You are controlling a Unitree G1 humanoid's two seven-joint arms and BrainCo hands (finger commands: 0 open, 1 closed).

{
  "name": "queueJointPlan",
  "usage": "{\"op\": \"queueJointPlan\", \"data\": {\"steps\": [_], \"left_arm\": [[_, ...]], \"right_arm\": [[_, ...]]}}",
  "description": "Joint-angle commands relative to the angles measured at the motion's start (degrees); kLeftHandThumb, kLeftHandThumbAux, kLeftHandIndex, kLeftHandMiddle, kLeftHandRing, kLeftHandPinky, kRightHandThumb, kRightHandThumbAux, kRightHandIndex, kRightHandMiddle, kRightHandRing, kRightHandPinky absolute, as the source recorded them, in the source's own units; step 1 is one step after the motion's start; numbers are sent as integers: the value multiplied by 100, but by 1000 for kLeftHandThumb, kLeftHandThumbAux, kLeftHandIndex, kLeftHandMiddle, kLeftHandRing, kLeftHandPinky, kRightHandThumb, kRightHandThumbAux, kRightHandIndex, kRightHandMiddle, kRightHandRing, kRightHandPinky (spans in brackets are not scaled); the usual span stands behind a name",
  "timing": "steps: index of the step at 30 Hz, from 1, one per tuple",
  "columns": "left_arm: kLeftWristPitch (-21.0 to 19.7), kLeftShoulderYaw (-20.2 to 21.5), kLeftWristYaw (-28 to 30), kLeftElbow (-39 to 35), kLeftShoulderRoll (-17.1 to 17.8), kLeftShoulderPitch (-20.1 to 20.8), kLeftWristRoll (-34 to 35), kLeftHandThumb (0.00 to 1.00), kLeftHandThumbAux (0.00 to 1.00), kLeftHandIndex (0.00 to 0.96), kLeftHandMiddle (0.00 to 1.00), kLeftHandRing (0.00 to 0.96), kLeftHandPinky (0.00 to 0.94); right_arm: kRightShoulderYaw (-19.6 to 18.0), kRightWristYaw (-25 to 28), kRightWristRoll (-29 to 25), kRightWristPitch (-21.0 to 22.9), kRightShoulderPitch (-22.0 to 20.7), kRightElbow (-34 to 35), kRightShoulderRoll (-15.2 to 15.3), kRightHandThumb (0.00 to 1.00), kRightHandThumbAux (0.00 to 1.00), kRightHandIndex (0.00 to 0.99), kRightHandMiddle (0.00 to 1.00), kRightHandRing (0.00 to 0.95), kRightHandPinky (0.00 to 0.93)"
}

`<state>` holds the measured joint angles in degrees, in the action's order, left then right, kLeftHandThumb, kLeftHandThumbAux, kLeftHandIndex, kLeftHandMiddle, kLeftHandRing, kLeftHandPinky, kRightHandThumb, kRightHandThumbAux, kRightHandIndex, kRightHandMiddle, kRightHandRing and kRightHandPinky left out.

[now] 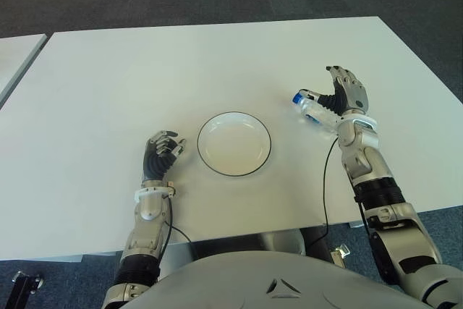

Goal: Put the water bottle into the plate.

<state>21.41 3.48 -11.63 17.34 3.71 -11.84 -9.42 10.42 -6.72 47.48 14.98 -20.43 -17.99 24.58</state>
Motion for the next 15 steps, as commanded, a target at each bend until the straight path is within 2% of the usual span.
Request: {"op": "queueJointPlan", "data": {"steps": [1,4,7,9,15], "left_arm": [[-279,6,49,82,-56,-111,81,705,718,432,637,625,607],[-297,8,44,65,-64,-118,104,704,718,432,637,624,608],[-300,7,43,39,-69,-126,117,703,718,432,639,625,612],[-283,2,18,44,-64,-121,91,703,717,432,640,626,614],[-241,-10,-42,83,-39,-108,-10,704,717,432,629,619,598]], "right_arm": [[231,296,37,159,-218,-396,102,548,199,0,0,0,0],[344,361,-10,111,-390,-870,155,552,189,0,0,0,0],[523,215,-45,-189,-753,-1921,195,550,182,0,0,0,0],[643,202,-41,-306,-945,-2388,188,548,179,0,0,0,0],[935,290,-53,-449,-1250,-3073,150,537,171,0,0,0,0]]}}
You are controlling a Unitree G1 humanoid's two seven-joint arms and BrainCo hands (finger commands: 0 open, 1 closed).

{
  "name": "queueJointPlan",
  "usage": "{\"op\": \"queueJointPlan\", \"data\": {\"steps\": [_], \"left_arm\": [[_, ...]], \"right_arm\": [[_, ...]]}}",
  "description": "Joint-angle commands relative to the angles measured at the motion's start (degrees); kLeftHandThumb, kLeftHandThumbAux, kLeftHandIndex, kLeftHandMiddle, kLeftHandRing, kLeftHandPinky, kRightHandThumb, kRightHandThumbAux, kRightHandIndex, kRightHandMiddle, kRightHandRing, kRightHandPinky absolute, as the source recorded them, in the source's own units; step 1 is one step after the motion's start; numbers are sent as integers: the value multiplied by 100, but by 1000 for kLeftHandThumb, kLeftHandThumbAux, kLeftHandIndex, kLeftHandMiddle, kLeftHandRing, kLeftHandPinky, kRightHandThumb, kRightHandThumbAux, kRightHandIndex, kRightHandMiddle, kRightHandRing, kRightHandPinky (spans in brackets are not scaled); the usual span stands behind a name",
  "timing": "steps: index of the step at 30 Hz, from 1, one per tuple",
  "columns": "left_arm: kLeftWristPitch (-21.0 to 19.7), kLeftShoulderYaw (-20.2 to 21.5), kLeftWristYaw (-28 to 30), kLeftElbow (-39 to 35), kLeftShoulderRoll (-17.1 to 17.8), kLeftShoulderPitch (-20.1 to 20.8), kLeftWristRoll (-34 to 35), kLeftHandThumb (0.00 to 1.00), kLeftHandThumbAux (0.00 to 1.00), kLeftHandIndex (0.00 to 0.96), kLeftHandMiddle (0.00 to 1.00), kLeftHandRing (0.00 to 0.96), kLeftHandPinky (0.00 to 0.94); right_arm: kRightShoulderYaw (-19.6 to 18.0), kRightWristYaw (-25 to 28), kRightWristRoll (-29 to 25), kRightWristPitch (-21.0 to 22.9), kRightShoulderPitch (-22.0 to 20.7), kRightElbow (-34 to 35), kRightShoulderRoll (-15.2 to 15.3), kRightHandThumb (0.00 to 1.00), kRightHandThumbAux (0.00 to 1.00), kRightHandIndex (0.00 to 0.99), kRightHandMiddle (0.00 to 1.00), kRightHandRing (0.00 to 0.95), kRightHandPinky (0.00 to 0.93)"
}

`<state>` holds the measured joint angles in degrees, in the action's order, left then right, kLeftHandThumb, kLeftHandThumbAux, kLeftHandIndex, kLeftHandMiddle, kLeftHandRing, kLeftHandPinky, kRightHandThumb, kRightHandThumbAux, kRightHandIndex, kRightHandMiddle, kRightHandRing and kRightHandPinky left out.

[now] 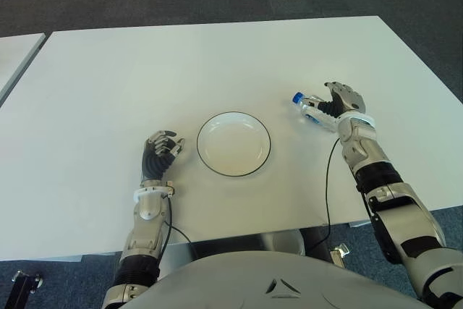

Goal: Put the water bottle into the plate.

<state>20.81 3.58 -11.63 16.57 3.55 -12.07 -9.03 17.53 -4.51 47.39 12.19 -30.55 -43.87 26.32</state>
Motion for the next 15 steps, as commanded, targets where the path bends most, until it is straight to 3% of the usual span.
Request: {"op": "queueJointPlan", "data": {"steps": [1,15], "left_arm": [[-187,-18,-41,158,-22,-84,-52,704,717,432,629,618,598],[48,-16,36,315,46,-32,-46,703,718,432,635,625,604]], "right_arm": [[267,76,-51,-177,-272,-573,-38,537,170,0,0,0,0],[776,205,-185,-171,-534,-1900,-471,565,176,0,0,0,0]]}}
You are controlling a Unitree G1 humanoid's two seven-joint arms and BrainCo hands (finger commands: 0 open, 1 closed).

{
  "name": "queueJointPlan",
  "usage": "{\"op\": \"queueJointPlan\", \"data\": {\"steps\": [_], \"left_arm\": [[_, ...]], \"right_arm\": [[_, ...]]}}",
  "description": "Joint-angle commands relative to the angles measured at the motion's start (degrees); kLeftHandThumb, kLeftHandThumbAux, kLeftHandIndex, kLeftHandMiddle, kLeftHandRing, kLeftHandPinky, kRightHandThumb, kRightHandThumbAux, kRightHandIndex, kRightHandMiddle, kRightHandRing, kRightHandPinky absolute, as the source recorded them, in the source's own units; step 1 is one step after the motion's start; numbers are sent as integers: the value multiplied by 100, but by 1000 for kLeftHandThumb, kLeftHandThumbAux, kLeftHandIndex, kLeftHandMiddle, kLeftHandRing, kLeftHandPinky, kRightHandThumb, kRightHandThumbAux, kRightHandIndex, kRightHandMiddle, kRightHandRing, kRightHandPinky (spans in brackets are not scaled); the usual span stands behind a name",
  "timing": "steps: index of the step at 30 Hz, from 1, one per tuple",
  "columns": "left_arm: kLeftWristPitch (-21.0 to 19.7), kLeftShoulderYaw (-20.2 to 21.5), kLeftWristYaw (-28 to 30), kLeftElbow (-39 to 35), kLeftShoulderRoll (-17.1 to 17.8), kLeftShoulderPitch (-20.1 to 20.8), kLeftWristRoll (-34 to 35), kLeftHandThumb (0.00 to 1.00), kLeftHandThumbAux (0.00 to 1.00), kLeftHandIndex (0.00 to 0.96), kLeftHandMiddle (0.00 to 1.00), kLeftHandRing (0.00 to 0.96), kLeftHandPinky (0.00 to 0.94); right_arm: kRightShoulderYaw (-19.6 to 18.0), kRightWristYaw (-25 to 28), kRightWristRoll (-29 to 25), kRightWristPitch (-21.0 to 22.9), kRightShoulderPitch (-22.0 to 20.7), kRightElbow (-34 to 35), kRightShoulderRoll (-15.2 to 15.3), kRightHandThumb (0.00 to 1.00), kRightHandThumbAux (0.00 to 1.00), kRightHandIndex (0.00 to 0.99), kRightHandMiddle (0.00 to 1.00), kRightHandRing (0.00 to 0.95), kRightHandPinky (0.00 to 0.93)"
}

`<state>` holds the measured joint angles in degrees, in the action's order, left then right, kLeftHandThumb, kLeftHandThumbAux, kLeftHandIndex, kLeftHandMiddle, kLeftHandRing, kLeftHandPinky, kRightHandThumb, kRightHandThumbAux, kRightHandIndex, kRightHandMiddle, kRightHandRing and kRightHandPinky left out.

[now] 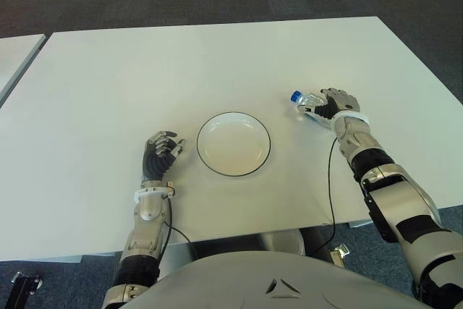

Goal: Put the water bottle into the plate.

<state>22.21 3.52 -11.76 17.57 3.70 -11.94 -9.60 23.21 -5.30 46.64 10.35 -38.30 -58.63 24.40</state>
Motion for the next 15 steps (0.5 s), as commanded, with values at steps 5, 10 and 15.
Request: {"op": "queueJointPlan", "data": {"steps": [5,10,15], "left_arm": [[-64,-1,44,241,35,-35,17,703,717,433,639,628,606],[-31,1,31,250,32,-26,16,704,717,433,640,631,613],[-122,22,55,167,-4,-53,84,704,716,433,641,633,615]], "right_arm": [[327,398,-153,60,267,-671,-407,570,190,0,0,0,0],[417,559,-211,137,231,-916,-533,570,209,0,0,0,0],[563,781,-201,224,155,-1174,-638,574,228,0,0,0,0]]}}
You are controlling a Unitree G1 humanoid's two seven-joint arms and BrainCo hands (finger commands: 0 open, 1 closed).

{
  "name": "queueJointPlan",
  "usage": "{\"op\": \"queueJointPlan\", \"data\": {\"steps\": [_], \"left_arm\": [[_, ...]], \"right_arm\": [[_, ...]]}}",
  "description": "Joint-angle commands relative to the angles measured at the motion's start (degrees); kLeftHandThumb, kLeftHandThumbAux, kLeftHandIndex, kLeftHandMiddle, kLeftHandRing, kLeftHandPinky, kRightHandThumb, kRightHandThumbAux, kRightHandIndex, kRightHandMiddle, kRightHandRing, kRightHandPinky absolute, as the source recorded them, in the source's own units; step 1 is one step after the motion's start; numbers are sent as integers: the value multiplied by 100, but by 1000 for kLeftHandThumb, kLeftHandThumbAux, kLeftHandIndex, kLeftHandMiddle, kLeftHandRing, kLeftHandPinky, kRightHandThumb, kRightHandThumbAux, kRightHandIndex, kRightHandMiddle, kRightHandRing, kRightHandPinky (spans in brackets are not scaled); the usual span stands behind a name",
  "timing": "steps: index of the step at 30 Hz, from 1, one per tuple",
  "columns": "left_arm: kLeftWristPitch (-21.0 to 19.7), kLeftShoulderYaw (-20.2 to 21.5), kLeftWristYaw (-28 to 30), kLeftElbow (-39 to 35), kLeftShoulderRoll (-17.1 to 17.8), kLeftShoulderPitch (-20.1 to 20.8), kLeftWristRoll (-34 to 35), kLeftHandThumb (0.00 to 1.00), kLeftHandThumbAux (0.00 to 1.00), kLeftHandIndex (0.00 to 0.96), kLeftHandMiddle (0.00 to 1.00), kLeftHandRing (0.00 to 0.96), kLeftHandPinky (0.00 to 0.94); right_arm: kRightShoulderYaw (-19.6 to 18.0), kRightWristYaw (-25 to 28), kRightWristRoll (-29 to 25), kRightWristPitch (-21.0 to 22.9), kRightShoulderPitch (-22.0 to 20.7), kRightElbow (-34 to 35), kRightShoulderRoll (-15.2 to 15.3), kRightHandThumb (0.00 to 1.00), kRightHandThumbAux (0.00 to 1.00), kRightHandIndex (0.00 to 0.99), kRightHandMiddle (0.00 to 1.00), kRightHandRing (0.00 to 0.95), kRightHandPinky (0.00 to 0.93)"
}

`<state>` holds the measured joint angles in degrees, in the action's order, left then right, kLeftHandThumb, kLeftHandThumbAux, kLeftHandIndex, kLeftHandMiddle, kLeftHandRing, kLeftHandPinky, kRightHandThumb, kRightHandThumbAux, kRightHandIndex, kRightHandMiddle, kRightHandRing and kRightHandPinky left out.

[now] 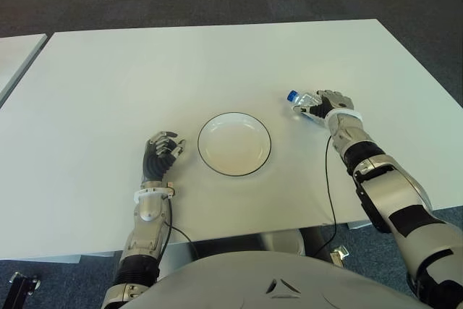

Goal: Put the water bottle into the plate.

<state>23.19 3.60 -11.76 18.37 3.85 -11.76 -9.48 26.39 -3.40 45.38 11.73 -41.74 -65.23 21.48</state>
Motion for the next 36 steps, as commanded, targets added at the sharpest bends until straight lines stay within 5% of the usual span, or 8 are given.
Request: {"op": "queueJointPlan", "data": {"steps": [1,17,23,25,31,36], "left_arm": [[-231,15,50,75,-24,-77,75,704,716,433,641,633,615],[-408,39,-18,-38,-80,-106,116,704,717,432,634,620,601],[-406,62,6,-58,-82,-122,175,704,717,432,639,625,611],[-418,68,-6,-63,-81,-125,177,704,717,433,640,625,610],[-444,71,-34,-67,-72,-125,166,705,717,433,637,624,609],[-465,77,-32,-58,-58,-120,162,705,717,433,633,619,601]], "right_arm": [[288,636,-54,109,488,-565,-372,575,232,0,0,0,0],[686,591,22,171,456,-1068,-559,544,358,0,0,0,0],[558,479,-135,328,398,-1009,-641,482,451,8,0,0,49],[427,364,-268,373,415,-996,-663,476,479,86,42,22,96],[6,58,-695,555,434,-941,-746,485,545,405,437,411,433],[-354,-191,-1026,507,481,-873,-779,662,685,428,585,562,589]]}}
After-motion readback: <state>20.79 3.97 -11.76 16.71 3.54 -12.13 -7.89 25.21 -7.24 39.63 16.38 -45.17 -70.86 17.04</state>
